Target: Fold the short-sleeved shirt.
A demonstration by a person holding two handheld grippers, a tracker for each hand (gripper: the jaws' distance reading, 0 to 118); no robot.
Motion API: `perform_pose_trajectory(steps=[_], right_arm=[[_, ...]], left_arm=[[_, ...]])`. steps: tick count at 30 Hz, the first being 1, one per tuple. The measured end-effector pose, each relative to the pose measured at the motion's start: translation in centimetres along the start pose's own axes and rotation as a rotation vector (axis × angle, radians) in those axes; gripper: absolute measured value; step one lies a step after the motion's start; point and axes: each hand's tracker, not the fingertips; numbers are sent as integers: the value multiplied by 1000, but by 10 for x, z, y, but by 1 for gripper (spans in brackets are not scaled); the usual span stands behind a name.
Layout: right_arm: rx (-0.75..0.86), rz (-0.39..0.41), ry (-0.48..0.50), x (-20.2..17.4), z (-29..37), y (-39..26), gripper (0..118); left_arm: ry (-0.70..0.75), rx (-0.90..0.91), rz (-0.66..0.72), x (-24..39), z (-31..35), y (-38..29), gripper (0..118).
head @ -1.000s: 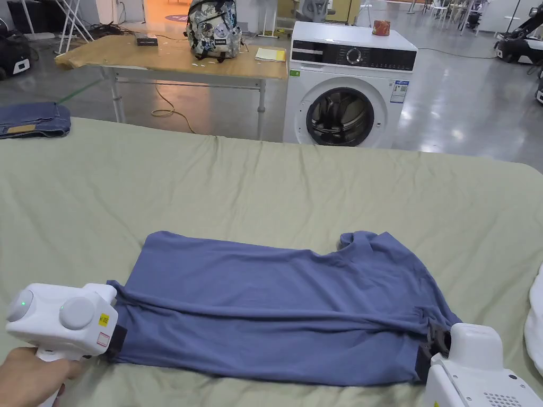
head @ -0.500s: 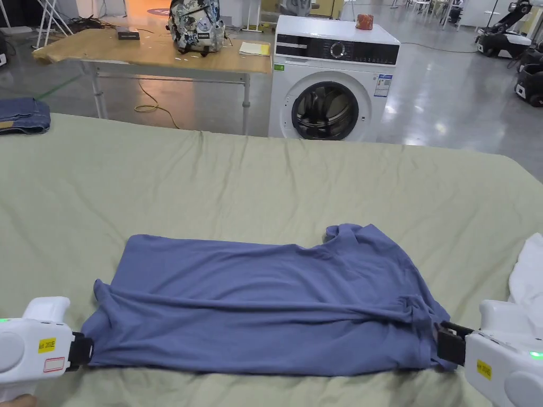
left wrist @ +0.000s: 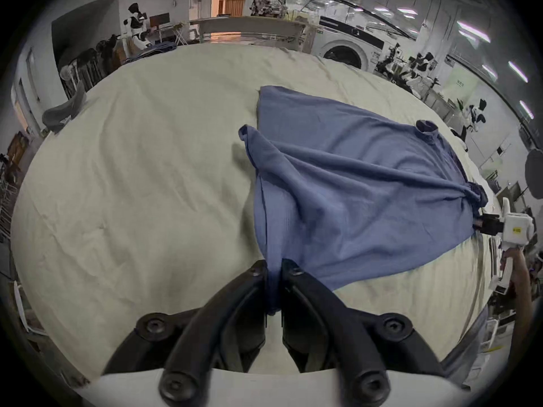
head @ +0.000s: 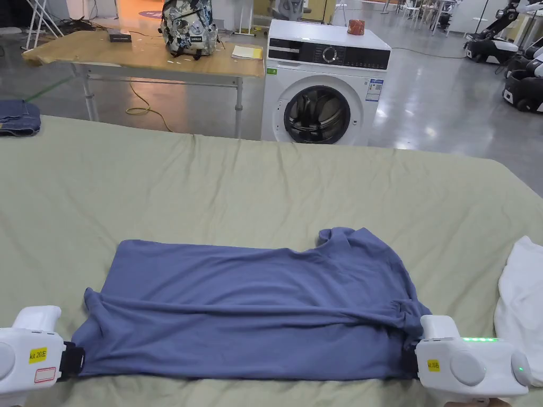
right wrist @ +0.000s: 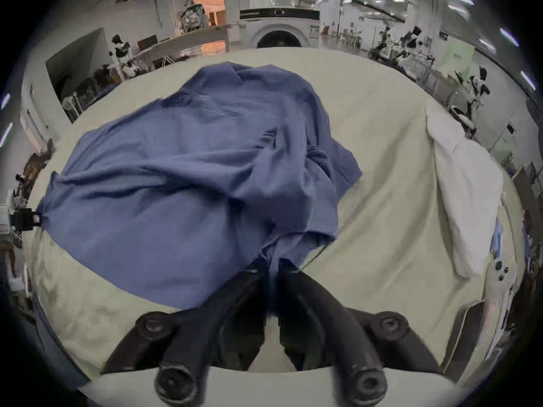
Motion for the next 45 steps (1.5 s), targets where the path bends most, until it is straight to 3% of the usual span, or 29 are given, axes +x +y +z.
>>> perform_pose_trajectory(steps=[1,2,6,15,24,32,39,41,42,43,44,45], right_arm=[[-2,17,-56,-3,-2,-5,5],[-2,23,-52,-3,-1,-8,5],[46,-53,-47,3,23,-10,5],[95,-4,-68,-5,102,4,4],[67,5,-66,-24,148,-46,4],[-66,14,-116,-20,119,-121,4],[-63,11,-147,-21,92,-137,6],[-56,14,-149,-19,95,-135,13],[-58,11,-158,-19,98,-133,23],[-60,5,-190,-20,104,-127,38],[-54,1,-227,-22,111,-123,60],[-22,-1,-232,-22,118,-118,66]], left_arm=[[2,1,-3,1,0,0,2],[4,6,-7,2,1,-1,2],[1,36,-17,3,12,1,2],[-22,164,-37,-1,71,18,2],[-31,125,-14,-20,78,-38,2],[7,8,-1,-32,48,-106,2],[24,-19,23,-35,29,-112,2],[16,-24,19,-36,31,-109,2],[9,-25,29,-37,34,-107,3],[-3,-15,51,-35,41,-104,9],[-1,5,62,-33,47,-101,21],[10,29,61,-31,52,-97,33]])
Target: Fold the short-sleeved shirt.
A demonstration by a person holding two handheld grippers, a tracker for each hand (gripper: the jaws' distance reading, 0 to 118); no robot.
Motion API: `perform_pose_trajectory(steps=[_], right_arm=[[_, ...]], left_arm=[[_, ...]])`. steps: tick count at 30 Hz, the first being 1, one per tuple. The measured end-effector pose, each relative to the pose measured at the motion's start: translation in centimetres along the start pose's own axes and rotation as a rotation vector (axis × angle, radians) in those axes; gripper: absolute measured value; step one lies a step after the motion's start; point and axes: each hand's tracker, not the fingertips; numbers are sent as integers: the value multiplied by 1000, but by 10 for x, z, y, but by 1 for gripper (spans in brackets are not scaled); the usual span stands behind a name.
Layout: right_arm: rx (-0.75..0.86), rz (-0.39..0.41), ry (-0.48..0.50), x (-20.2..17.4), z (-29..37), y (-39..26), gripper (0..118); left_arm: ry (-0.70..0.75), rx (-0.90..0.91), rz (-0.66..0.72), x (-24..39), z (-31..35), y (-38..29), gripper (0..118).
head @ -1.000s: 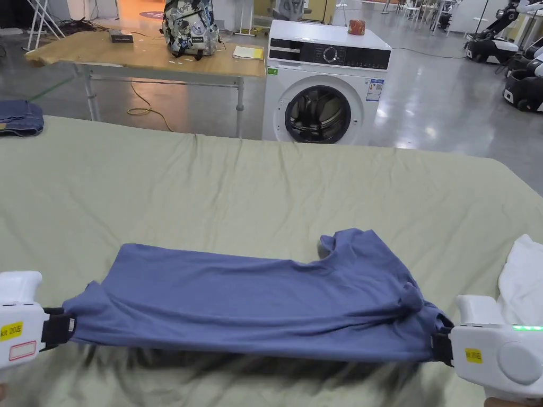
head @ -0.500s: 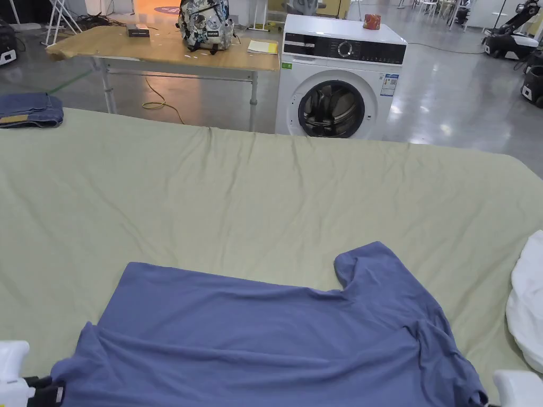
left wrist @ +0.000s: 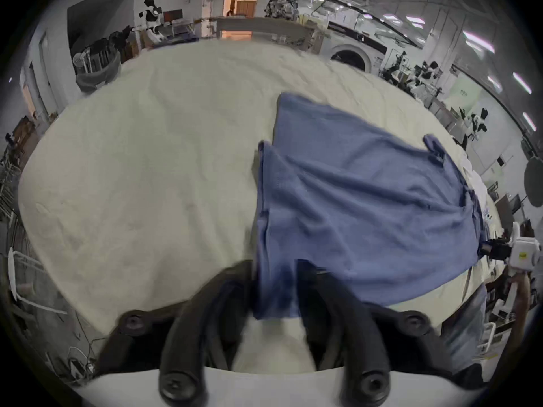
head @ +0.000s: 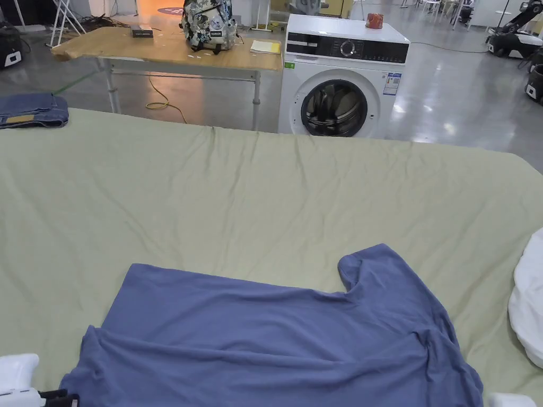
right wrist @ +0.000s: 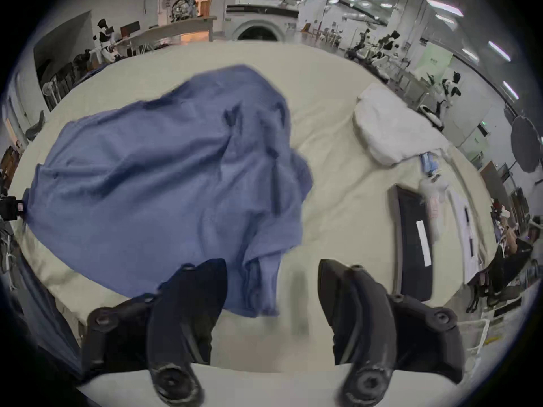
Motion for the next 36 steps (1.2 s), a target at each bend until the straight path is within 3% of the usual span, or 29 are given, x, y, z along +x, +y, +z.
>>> perform_pose_trajectory(steps=[2,7,9,10,11,13,15,19,23,33,34,36], right_arm=[[88,-24,16,1,18,15,66],[336,-62,22,-22,45,54,66],[456,-81,56,-36,52,66,51],[495,-86,63,-44,53,71,34],[532,-83,58,-54,55,77,14],[586,-99,81,-70,56,87,10],[621,-119,129,-83,55,94,0],[642,-138,161,-104,50,106,0],[659,-107,166,-117,44,111,0],[575,-69,167,-109,15,114,0],[564,-71,162,-107,12,114,0],[540,-73,148,-102,6,113,0]], left_arm=[[-18,76,-9,8,12,11,55],[-6,266,-86,40,27,42,56],[-9,347,-112,53,28,53,55],[-3,381,-118,49,21,58,52],[14,414,-133,55,20,63,39],[47,465,-171,67,18,70,9],[76,496,-210,76,12,75,0],[122,539,-251,96,11,80,0],[112,509,-217,94,0,105,0],[-41,53,-90,48,-93,218,0],[-40,14,-83,44,-107,228,6],[-19,-70,-64,38,-125,238,49]])
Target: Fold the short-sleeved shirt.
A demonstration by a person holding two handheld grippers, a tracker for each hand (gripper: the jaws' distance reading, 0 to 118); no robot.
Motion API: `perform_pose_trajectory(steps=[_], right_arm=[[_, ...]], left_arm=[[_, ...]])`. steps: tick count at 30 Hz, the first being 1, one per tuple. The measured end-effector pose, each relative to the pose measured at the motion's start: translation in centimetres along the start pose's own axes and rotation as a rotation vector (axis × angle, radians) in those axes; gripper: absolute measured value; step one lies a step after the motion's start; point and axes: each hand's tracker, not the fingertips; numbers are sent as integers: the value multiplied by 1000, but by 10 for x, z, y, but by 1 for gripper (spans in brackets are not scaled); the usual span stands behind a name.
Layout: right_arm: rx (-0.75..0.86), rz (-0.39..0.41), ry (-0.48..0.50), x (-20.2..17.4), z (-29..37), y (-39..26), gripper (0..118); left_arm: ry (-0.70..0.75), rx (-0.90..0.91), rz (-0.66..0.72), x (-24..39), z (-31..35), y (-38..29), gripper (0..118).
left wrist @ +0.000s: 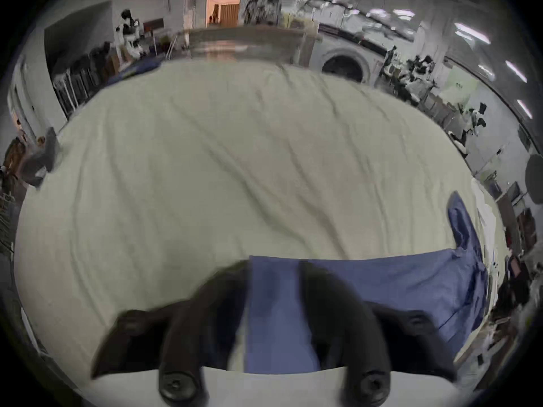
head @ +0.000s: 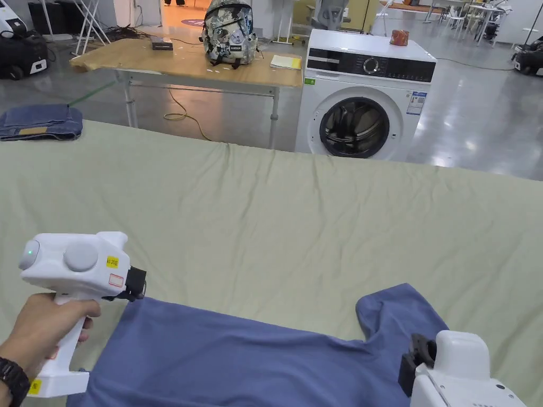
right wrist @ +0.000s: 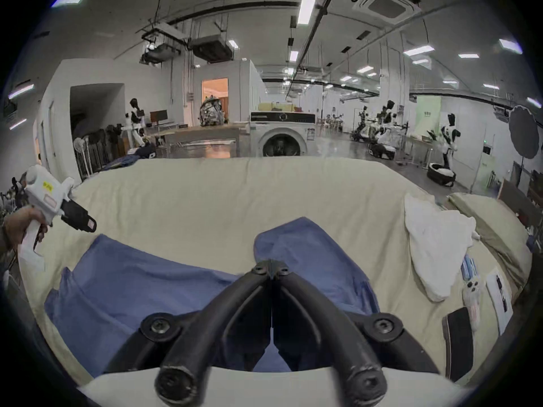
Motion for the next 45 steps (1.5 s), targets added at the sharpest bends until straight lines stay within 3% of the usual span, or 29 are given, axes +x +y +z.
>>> perform_pose_trajectory(steps=[1,2,9,10,12,13,14,26,28,31,32,35,36,38,41,43,44,45], right_arm=[[-9,-2,-6,4,-1,-2,0],[-17,-5,-11,7,-2,-4,0],[-67,-13,-52,26,-7,-16,0],[-74,-19,-59,28,-7,-18,0],[-90,-30,-69,33,-8,-22,0],[-98,-36,-74,35,-9,-23,0],[-107,-44,-77,37,-10,-25,0],[-244,-67,-63,84,-56,23,1],[-278,-43,-69,95,-81,38,12],[-401,33,-47,110,-131,52,56],[-453,41,-33,114,-149,55,65],[-572,41,-32,123,-197,54,65],[-573,67,-69,123,-208,52,65],[-616,100,-48,125,-229,44,65],[-680,44,-33,127,-244,32,63],[-670,24,-39,121,-234,36,51],[-665,34,-41,117,-230,38,36],[-650,51,-38,113,-227,38,36]], left_arm=[[18,-23,5,-2,-9,3,63],[11,-26,7,-4,-15,6,69],[68,-124,-5,2,-51,7,67],[102,-122,-52,14,-43,1,61],[141,-102,-117,32,-38,-5,37],[130,-101,-129,37,-38,-7,22],[118,-100,-138,40,-34,-8,0],[26,93,-128,43,29,-35,0],[4,124,-121,40,43,-43,0],[10,164,-102,31,52,-50,0],[12,180,-91,29,56,-53,0],[-4,194,-53,22,60,-59,0],[-4,193,-49,20,60,-61,0],[2,197,-42,19,57,-64,0],[2,185,-32,15,52,-66,0],[5,175,-27,16,49,-67,0],[7,173,-28,16,48,-67,0],[10,172,-29,16,47,-66,0]])
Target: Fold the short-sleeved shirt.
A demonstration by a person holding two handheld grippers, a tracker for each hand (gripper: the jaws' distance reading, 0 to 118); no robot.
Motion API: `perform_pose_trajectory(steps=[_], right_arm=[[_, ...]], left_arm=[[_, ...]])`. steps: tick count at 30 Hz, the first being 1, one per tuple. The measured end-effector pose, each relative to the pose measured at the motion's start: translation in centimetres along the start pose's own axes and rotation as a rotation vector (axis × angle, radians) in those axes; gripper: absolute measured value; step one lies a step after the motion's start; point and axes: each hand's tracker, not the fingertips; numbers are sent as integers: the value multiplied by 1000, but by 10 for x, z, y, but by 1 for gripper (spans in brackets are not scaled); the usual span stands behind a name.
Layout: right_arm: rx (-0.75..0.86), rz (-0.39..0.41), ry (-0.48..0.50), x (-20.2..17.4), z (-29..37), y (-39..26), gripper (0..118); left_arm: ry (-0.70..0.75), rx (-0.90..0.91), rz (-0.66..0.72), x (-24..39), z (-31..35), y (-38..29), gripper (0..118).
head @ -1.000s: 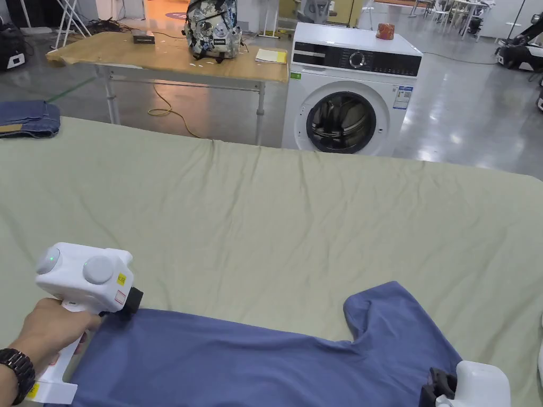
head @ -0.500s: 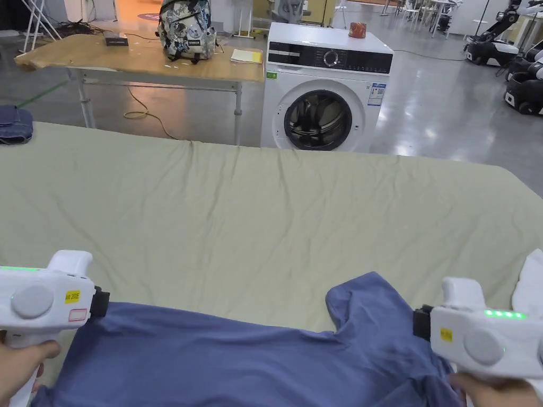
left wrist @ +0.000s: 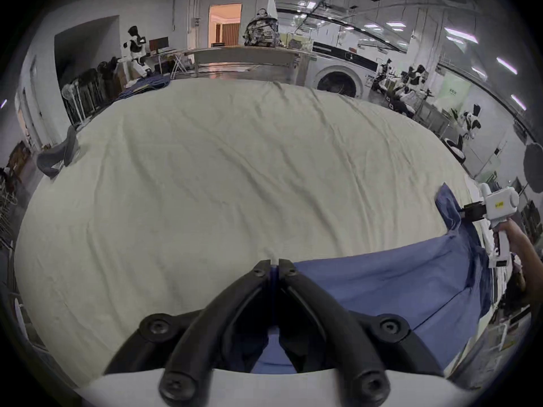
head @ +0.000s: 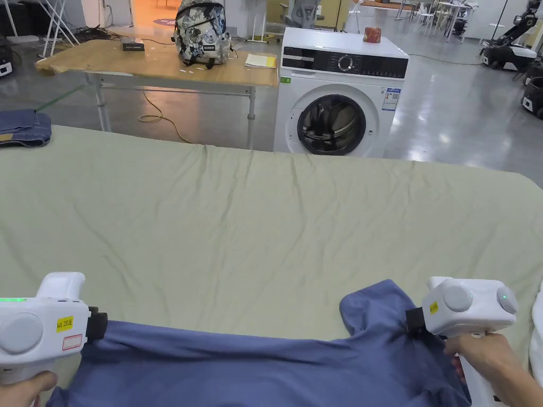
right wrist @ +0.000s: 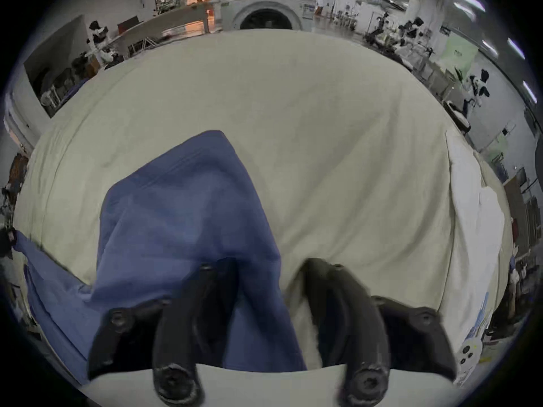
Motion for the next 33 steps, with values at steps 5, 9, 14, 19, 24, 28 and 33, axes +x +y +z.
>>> perform_pose_trajectory(steps=[5,9,14,19,24,28,33], right_arm=[[53,-24,5,2,9,-8,0],[114,-89,40,11,39,-16,0],[193,-93,49,10,107,-46,0],[270,-97,51,13,163,-82,0],[308,-77,56,15,204,-129,0],[300,-60,63,14,220,-169,0],[228,-33,57,14,221,-216,0]], left_arm=[[-1,-2,4,4,-3,-1,0],[-6,8,-6,3,4,0,0],[-34,47,12,-3,28,-1,0],[-50,85,5,-10,59,-12,0],[-71,123,3,-17,90,-37,0],[-75,105,-4,-22,104,-67,0],[-73,-1,-36,-30,103,-109,0]])
